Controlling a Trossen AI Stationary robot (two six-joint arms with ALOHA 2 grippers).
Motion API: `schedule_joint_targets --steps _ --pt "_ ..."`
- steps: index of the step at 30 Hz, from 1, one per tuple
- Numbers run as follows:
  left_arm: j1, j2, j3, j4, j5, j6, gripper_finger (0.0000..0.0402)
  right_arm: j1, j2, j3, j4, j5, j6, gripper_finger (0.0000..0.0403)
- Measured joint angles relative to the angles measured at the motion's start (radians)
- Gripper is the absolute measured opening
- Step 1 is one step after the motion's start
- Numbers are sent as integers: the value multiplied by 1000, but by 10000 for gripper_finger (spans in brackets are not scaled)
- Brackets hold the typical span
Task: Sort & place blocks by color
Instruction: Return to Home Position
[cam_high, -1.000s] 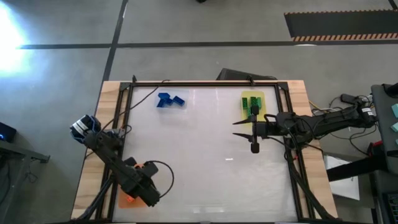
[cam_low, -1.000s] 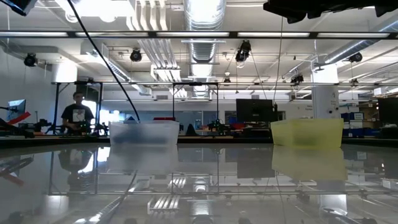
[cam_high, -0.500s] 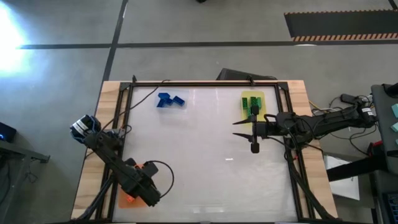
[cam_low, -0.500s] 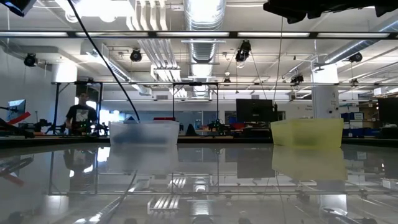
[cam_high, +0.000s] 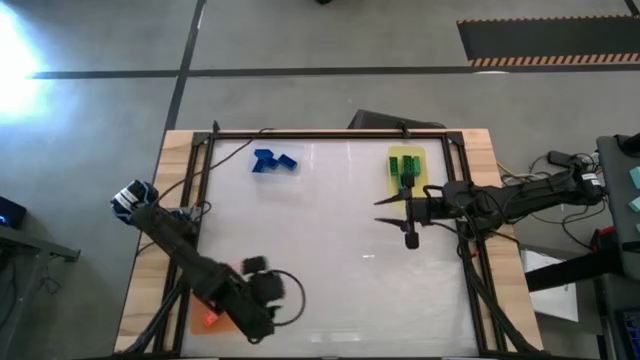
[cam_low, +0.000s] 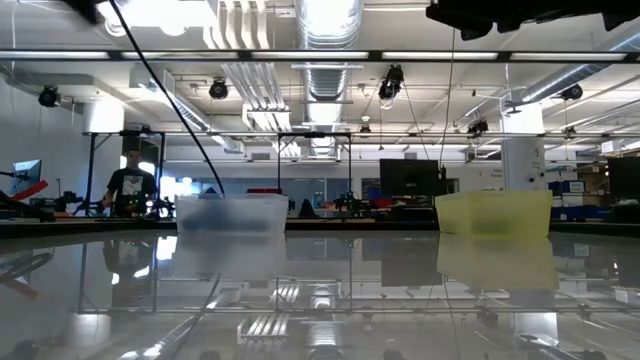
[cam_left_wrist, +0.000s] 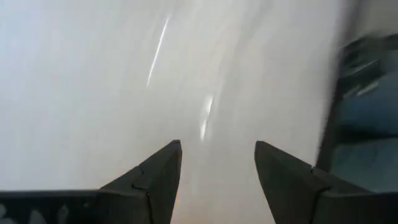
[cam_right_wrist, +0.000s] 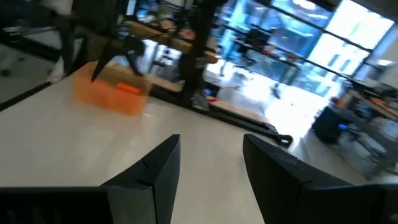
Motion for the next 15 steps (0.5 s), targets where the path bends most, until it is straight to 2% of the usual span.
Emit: schedule_joint_targets --steps 2,7,11,15 --pt "26 -8 -1 135 -64 236 181 0 0 -19 7 -41 -5 164" --pt "139 -25 -2 309 -69 721 137 0 0 -99 58 -50 33 150" --pt "248 -29 -10 323 11 946 85 0 -2 -167 93 -51 91 135" --pt "360 -52 -67 367 116 1068 31 1 -35 -229 96 -51 145 121"
